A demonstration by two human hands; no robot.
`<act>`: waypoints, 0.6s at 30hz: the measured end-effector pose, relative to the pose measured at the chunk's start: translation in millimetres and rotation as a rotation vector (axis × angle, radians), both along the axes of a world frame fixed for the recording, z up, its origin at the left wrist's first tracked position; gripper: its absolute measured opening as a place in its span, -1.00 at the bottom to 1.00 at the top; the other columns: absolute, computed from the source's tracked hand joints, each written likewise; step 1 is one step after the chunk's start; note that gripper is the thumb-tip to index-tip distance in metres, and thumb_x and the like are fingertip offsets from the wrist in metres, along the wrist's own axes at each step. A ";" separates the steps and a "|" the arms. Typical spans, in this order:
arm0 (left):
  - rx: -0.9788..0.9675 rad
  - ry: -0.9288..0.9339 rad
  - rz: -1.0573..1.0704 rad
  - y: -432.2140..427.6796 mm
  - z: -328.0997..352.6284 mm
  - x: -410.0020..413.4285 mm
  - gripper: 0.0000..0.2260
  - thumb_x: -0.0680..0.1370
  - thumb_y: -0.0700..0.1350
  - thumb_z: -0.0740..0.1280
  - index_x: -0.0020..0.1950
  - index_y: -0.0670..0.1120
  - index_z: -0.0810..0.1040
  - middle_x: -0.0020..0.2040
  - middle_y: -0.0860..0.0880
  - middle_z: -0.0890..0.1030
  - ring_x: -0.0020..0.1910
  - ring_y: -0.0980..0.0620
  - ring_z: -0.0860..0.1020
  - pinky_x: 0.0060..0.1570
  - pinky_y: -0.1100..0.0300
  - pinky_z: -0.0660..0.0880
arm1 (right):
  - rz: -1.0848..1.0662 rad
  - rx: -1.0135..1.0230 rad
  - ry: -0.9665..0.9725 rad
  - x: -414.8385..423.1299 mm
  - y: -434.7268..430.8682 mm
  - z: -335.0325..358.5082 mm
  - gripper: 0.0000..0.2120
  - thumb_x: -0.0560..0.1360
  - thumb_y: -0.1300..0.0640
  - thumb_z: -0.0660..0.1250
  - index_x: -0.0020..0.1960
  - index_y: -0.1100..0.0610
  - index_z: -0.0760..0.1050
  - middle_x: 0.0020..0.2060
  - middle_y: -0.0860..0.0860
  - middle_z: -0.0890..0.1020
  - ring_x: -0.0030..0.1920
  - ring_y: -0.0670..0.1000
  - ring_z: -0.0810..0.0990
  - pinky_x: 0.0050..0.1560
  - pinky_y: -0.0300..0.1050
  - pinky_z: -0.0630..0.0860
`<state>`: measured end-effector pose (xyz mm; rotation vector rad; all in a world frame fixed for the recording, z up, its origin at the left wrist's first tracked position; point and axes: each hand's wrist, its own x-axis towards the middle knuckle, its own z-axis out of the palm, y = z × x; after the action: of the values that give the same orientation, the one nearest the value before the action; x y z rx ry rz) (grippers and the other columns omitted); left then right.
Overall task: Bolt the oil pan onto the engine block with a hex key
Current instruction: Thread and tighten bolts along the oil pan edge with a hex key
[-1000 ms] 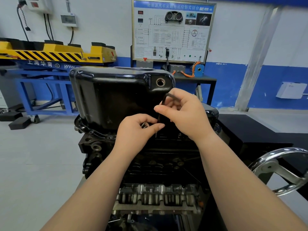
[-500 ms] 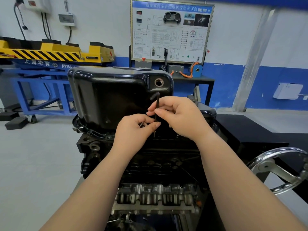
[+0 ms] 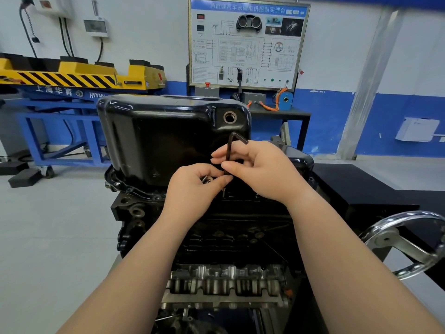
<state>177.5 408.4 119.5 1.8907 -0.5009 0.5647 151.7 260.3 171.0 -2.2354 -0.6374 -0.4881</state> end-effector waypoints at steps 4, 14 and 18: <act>-0.001 0.010 0.012 -0.3 0.2 0.4 -0.92 0.40 -0.01 0.46 -0.27 0.16 0.61 -0.39 0.25 0.56 -0.34 0.34 0.48 -0.34 0.51 0.35 | 0.009 0.039 0.054 -0.2 -0.4 2.4 -0.79 0.53 0.27 0.29 0.03 0.02 0.60 -0.10 -0.12 0.69 -0.03 -0.27 0.62 0.09 -0.32 0.51; 0.027 -0.020 0.006 0.1 0.9 -0.3 -0.88 0.40 -0.01 0.46 -0.32 0.14 0.58 -0.42 0.26 0.51 -0.38 0.30 0.44 -0.37 0.48 0.34 | -0.081 0.137 -0.041 1.9 3.7 -3.6 -0.91 0.38 0.12 0.48 -0.16 0.14 0.63 -0.31 -0.08 0.68 -0.32 -0.21 0.60 -0.21 -0.30 0.53; 0.025 -0.001 -0.003 0.4 1.6 -1.7 -0.87 0.41 -0.02 0.45 -0.30 0.17 0.58 -0.42 0.29 0.53 -0.40 0.32 0.46 -0.39 0.50 0.35 | 0.028 0.149 -0.023 -1.2 0.9 0.1 -0.83 0.49 0.26 0.37 0.06 0.12 0.61 -0.10 -0.06 0.68 -0.38 -0.41 0.50 -0.31 -0.54 0.37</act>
<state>175.9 408.8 121.2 1.9133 -0.5137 0.5595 150.5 261.2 171.1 -2.0803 -0.6229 -0.5309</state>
